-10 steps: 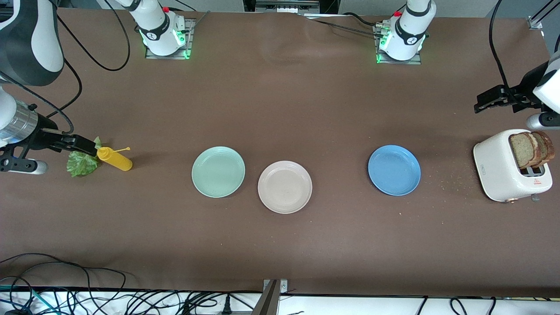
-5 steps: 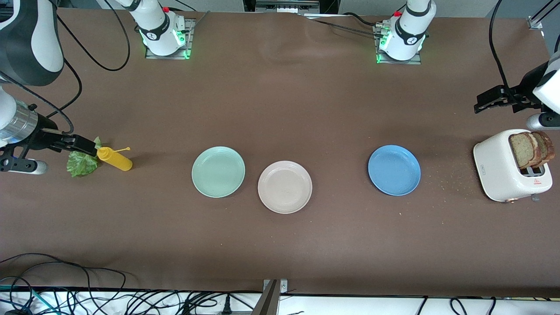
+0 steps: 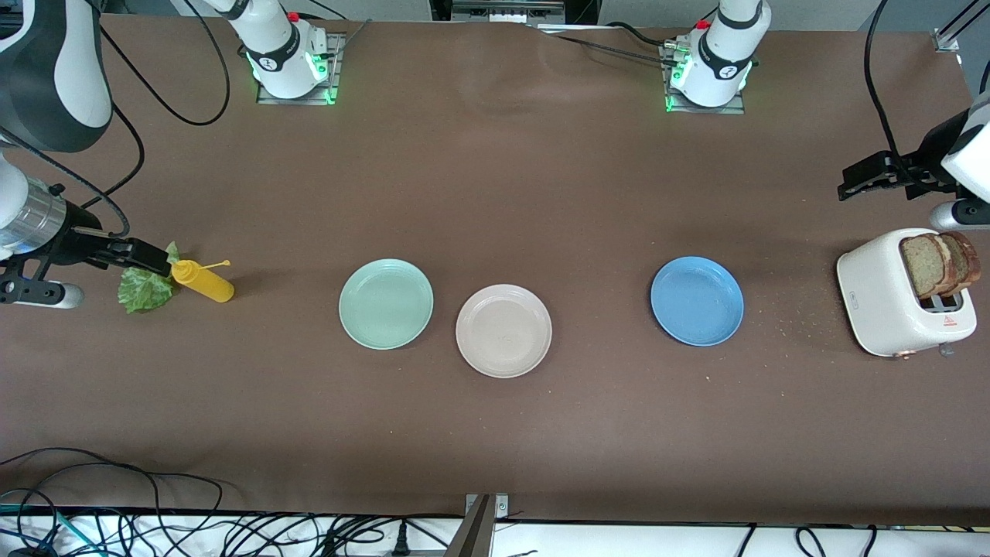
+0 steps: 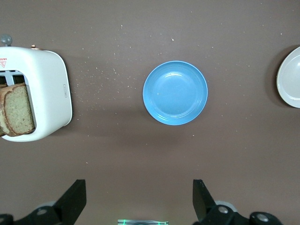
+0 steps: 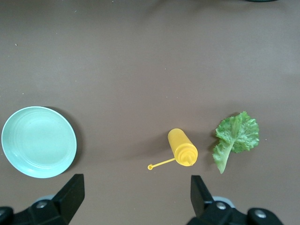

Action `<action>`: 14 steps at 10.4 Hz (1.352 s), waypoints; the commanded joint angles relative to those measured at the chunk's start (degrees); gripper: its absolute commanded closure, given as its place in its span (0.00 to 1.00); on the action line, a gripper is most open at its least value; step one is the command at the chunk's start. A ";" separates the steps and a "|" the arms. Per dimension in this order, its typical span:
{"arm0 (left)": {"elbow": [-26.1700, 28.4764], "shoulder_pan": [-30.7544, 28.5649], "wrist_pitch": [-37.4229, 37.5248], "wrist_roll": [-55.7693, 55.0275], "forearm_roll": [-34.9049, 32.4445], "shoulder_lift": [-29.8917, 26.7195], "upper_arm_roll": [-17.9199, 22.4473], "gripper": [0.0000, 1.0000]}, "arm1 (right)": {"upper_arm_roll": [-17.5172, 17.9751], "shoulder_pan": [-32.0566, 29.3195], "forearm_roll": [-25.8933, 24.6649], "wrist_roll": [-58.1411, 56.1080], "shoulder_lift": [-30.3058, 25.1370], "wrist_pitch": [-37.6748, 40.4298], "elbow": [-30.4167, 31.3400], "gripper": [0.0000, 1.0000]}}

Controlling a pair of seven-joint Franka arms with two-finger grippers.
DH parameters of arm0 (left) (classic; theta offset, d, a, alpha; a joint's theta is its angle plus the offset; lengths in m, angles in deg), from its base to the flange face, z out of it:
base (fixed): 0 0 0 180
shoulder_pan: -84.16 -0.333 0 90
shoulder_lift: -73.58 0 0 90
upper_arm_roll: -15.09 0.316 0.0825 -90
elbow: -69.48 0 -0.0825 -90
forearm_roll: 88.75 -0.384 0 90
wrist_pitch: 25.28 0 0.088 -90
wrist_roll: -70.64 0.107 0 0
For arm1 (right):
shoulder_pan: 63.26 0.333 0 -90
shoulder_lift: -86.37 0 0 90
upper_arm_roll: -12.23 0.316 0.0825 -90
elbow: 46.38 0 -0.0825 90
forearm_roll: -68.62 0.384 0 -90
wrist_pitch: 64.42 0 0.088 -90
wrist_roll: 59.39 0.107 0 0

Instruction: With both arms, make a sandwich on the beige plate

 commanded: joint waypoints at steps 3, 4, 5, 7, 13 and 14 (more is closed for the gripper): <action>-0.44 -0.14 0.52 0.08 0.70 0.11 0.06 0.00 | 0.16 -0.46 1.02 -1.01 0.10 -0.17 -0.29 0.00; -0.44 -0.14 0.52 0.26 0.35 0.11 0.06 0.00 | 0.16 -0.46 1.02 -1.01 0.10 -0.17 -0.20 0.00; -0.44 -0.40 0.52 0.52 0.09 0.20 0.24 0.00 | 0.16 -0.46 1.02 -1.01 0.10 -0.17 -0.29 0.00; -0.53 -0.67 0.43 0.87 -2.72 1.16 0.41 0.00 | 0.16 -0.46 1.02 -1.10 0.10 -0.17 -0.20 0.00; -1.15 -11.20 -3.85 12.72 -3.87 7.48 0.41 0.00 | 0.07 -0.46 1.90 -1.54 0.01 -0.08 -0.29 0.00; -1.23 -12.78 -5.53 13.61 -4.48 9.06 0.41 0.00 | 0.07 -0.46 1.90 -1.54 0.01 -0.08 -0.29 0.00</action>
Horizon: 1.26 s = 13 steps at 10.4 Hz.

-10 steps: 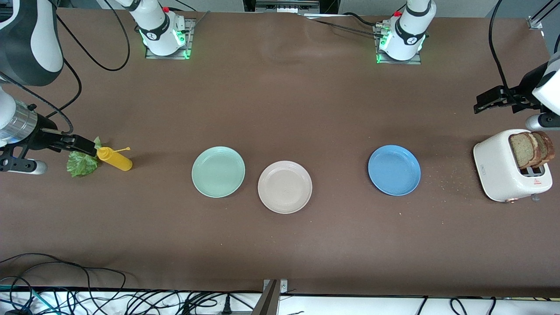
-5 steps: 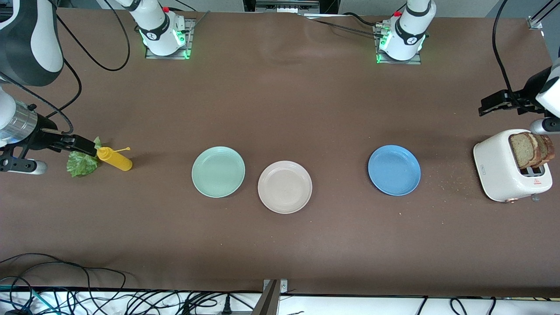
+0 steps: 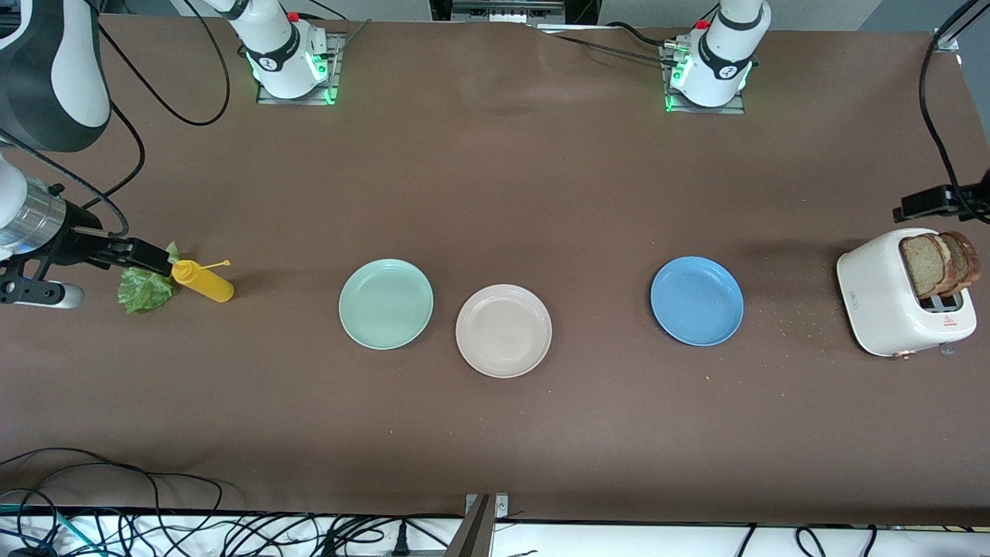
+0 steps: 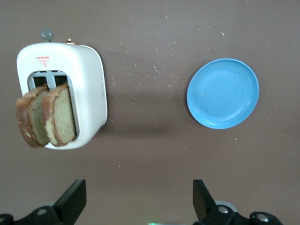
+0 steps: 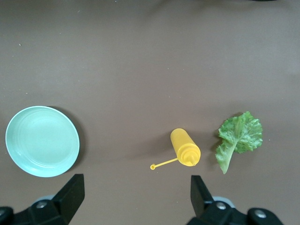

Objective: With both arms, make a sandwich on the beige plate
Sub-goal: 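Lower the left gripper into the toaster and grasp a bread slice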

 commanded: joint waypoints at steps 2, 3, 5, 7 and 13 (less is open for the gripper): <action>-1.24 -3.12 -6.47 2.80 -5.49 5.32 -0.64 0.00 | 0.13 -0.52 1.37 -1.26 0.08 -0.26 -0.47 0.00; -1.24 -3.30 -8.75 2.54 -6.82 6.73 -0.73 0.00 | 0.13 -0.43 1.45 -1.26 0.08 -0.43 -0.73 0.00; -0.71 -6.45 -12.80 2.89 -6.92 8.85 -0.82 0.00 | 0.04 -0.78 1.46 -2.04 -0.01 -0.52 -0.73 0.00; -1.06 -7.68 -14.12 3.16 -6.83 11.92 -0.82 0.00 | 0.13 -0.87 1.46 -2.22 0.08 -0.52 -0.47 0.00; 6.29 -9.71 -23.07 2.63 -6.21 11.07 -1.43 0.00 | 0.13 -0.87 1.46 -2.23 0.08 -0.52 -0.38 0.00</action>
